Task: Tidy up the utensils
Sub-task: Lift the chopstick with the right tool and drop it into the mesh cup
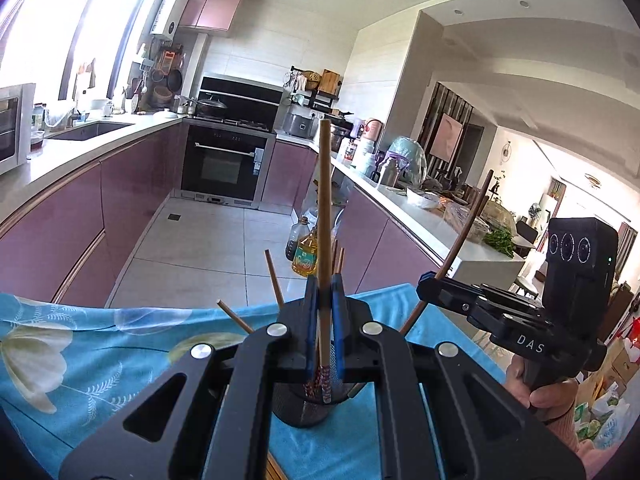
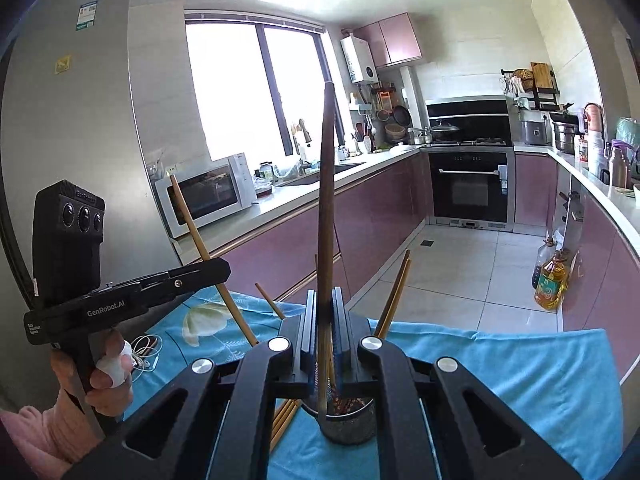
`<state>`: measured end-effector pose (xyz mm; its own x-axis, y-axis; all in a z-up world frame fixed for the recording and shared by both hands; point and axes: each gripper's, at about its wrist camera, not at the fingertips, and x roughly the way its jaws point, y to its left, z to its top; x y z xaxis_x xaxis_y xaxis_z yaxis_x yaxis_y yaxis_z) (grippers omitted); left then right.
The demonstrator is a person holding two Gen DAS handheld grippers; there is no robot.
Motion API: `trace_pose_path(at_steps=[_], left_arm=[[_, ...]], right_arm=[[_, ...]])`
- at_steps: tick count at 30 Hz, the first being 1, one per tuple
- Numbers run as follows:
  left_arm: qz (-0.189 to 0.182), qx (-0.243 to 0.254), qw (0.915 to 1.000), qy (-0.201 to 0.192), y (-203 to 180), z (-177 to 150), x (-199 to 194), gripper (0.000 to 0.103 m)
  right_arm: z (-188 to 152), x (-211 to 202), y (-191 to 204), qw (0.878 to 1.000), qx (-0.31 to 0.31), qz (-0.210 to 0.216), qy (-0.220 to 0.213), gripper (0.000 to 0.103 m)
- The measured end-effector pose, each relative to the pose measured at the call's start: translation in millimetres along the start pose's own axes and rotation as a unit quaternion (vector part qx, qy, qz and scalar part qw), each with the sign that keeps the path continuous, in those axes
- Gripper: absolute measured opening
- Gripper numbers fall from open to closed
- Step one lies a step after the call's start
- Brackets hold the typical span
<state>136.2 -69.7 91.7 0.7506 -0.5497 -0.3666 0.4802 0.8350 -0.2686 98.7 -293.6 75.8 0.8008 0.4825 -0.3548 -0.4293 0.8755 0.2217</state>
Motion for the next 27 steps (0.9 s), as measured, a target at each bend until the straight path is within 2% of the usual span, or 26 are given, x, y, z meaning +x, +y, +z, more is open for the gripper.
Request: trace_pose_path(at_steps=[6,19,27], left_arm=[[0.014,0.006,0.9998,0.011,0,3,17,0.007],[0.036,0.033,0.9929,0.109,10,-35,64,0.007],[0.037,0.024,0.9891,0.14,25,-43,86,0.008]], right_arm=[[0,11,-2,1.0,0.002,-0.002,0.006,0.006],[-29,59,-14,0.992,0.012,-0.01,0.122,0.006],[-39,77,-26,0.987,0.027,-0.019,0.156,0.006]])
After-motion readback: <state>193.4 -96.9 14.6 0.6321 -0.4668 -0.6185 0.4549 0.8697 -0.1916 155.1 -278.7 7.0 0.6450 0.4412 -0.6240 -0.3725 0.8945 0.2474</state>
